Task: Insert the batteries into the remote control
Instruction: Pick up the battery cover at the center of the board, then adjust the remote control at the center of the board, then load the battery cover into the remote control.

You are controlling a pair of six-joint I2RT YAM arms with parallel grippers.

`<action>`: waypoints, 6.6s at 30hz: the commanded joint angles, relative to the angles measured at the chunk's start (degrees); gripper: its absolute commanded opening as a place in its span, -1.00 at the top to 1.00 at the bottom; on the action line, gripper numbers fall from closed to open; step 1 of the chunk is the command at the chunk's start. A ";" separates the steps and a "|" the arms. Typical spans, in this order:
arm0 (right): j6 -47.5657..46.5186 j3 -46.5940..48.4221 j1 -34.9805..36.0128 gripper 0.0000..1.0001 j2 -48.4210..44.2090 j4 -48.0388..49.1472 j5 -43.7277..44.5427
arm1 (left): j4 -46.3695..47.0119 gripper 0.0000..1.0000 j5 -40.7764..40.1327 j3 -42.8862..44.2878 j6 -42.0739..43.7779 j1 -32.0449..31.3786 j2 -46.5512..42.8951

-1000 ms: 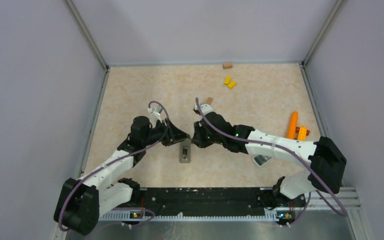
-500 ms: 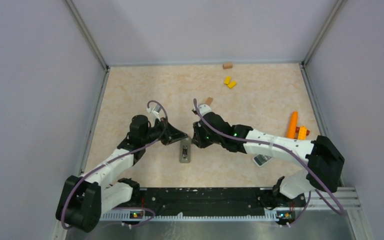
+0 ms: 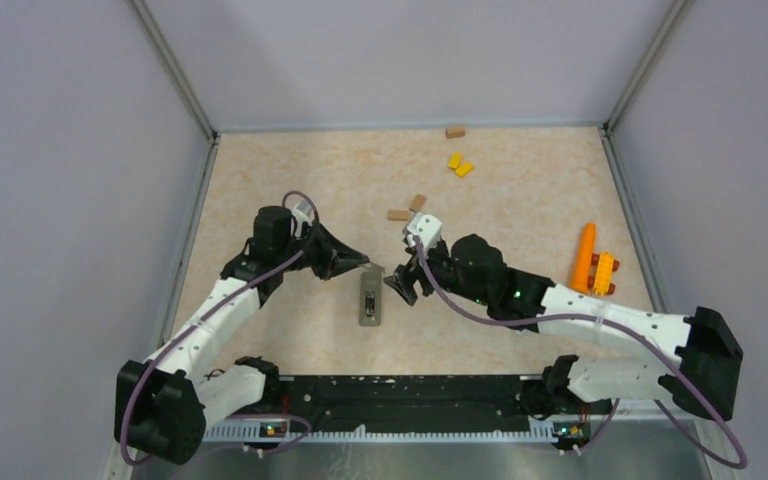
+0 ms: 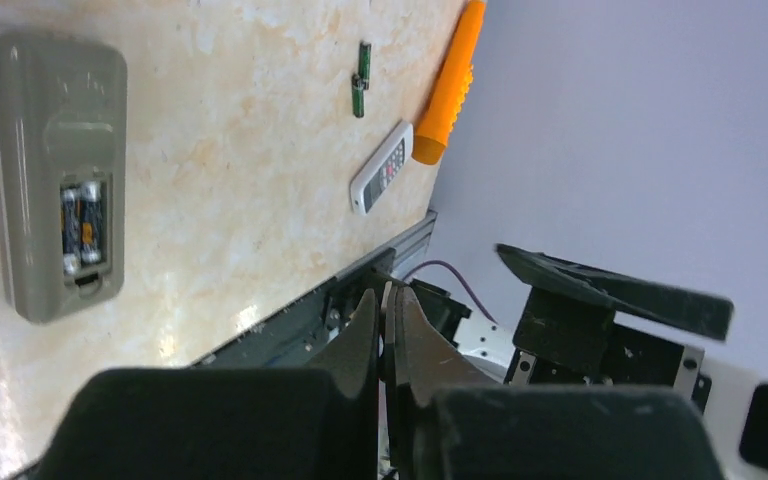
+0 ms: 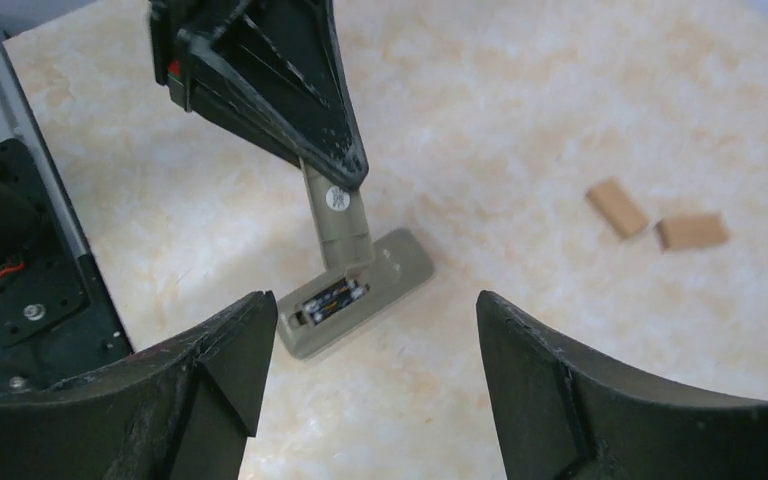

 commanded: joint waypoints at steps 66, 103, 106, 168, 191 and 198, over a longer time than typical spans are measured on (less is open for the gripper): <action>27.35 -6.44 7.25 1.00 -4.55 1.17 10.68 | -10.53 0.69 -25.21 -15.63 14.57 0.49 -4.66; 66.82 -12.09 -11.61 1.00 8.56 12.70 -14.97 | 5.17 0.07 -25.29 -9.76 18.17 -3.00 6.61; 73.39 -13.67 -10.86 1.00 12.91 20.97 -14.80 | 4.72 -0.13 -21.58 -6.27 21.43 0.31 9.24; 96.81 -14.04 -5.76 0.91 27.30 23.33 -4.70 | 4.14 -0.35 -13.49 -2.42 25.69 5.96 15.09; 92.18 -11.15 -6.38 0.13 20.18 14.50 -4.15 | 3.96 -0.37 -13.76 -1.95 25.81 6.73 15.02; 87.94 -10.23 -6.36 0.24 16.00 7.10 -3.43 | 5.51 -0.37 -13.91 -1.84 26.25 7.30 15.13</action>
